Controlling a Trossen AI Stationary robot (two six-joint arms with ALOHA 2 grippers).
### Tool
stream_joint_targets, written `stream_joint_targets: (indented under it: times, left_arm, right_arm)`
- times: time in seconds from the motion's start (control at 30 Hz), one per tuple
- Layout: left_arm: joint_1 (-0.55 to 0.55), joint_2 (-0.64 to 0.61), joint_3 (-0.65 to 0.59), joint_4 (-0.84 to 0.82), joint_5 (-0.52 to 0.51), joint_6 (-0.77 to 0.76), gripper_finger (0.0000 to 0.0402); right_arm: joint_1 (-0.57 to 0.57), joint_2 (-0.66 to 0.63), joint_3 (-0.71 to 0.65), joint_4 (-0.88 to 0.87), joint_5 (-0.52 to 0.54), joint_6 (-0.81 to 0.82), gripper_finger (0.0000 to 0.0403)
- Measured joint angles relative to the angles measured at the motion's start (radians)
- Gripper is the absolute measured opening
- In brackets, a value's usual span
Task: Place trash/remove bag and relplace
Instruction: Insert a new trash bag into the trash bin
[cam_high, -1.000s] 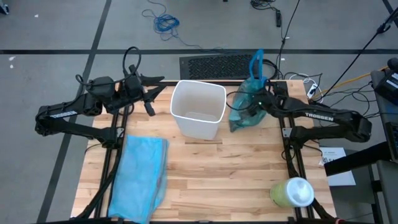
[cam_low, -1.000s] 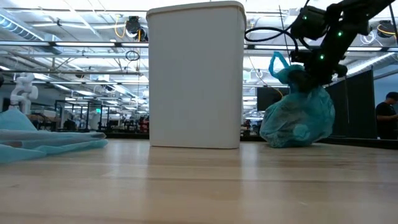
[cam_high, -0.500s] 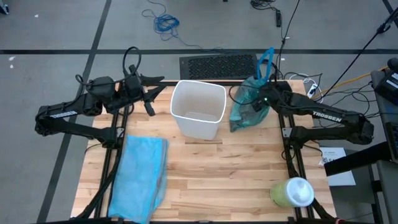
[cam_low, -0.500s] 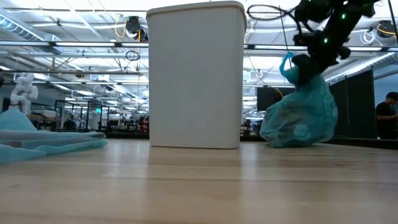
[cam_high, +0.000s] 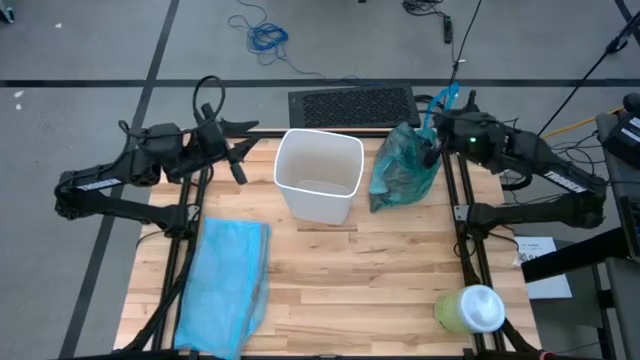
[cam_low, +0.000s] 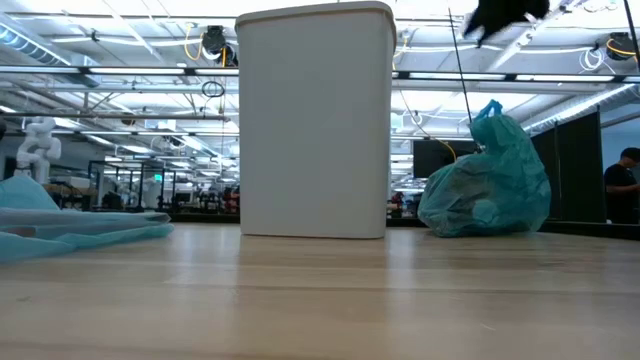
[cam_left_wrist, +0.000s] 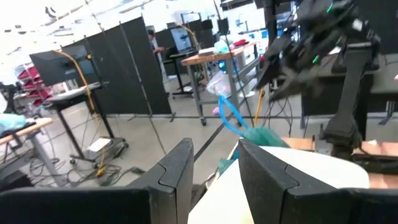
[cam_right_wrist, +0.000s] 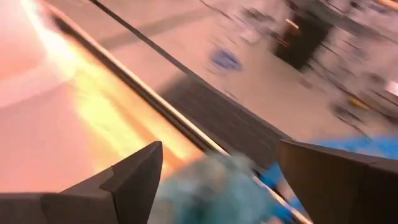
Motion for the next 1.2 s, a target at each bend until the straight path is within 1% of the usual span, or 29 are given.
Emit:
stream_joint_targets:
  times: [0.07,0.13,0.2,0.27,0.33,0.4,0.43,0.53,0.63,0.73,0.87,1.03,1.2]
  left_arm:
    - [0.004,-0.011,0.000,-0.042,-0.008,-0.001,0.0122]
    - [0.009,-0.025,0.000,-0.094,-0.012,-0.003,0.0117]
    - [0.011,-0.036,0.000,-0.170,-0.011,-0.025,0.0103]
    - [0.011,-0.049,0.000,-0.259,-0.009,-0.049,0.0082]
    - [0.000,-0.058,0.000,-0.360,0.027,-0.105,0.0053]
    - [-0.014,-0.057,0.000,-0.444,0.081,-0.163,0.0021]
    - [-0.023,-0.051,0.000,-0.481,0.115,-0.195,0.0010]
    - [-0.060,-0.018,0.000,-0.566,0.208,-0.290,0.0005]
    - [-0.107,0.031,0.000,-0.649,0.245,-0.368,0.0002]
    - [-0.154,0.094,0.000,-0.734,0.267,-0.456,0.0002]
    - [-0.218,0.182,-0.001,-0.819,0.318,-0.571,0.0002]
    - [-0.303,0.297,-0.001,-0.854,0.354,-0.740,0.0001]
    - [-0.355,0.412,-0.001,-0.863,0.410,-0.932,0.0001]
  right_arm:
    - [0.045,0.007,0.028,0.043,-0.052,-0.022,0.0300]
    - [0.094,0.021,0.040,0.075,-0.076,-0.039,0.0287]
    - [0.140,0.035,0.040,0.106,-0.093,-0.041,0.0266]
    - [0.189,0.051,0.040,0.129,-0.093,-0.042,0.0237]
    - [0.233,0.068,0.040,0.164,-0.092,-0.054,0.0203]
    - [0.271,0.082,0.040,0.206,-0.090,-0.068,0.0165]
    - [0.286,0.086,0.040,0.228,-0.090,-0.078,0.0147]
    - [0.320,0.088,0.040,0.287,-0.088,-0.114,0.0102]
    - [0.337,0.088,0.040,0.314,-0.086,-0.140,0.0078]
    - [0.341,0.087,0.040,0.322,-0.086,-0.146,0.0074]
    - [0.341,0.087,0.040,0.320,-0.082,-0.146,0.0085]
    - [0.341,0.087,0.040,0.317,-0.082,-0.146,0.0102]
    - [0.341,0.087,0.040,0.306,-0.082,-0.145,0.0112]
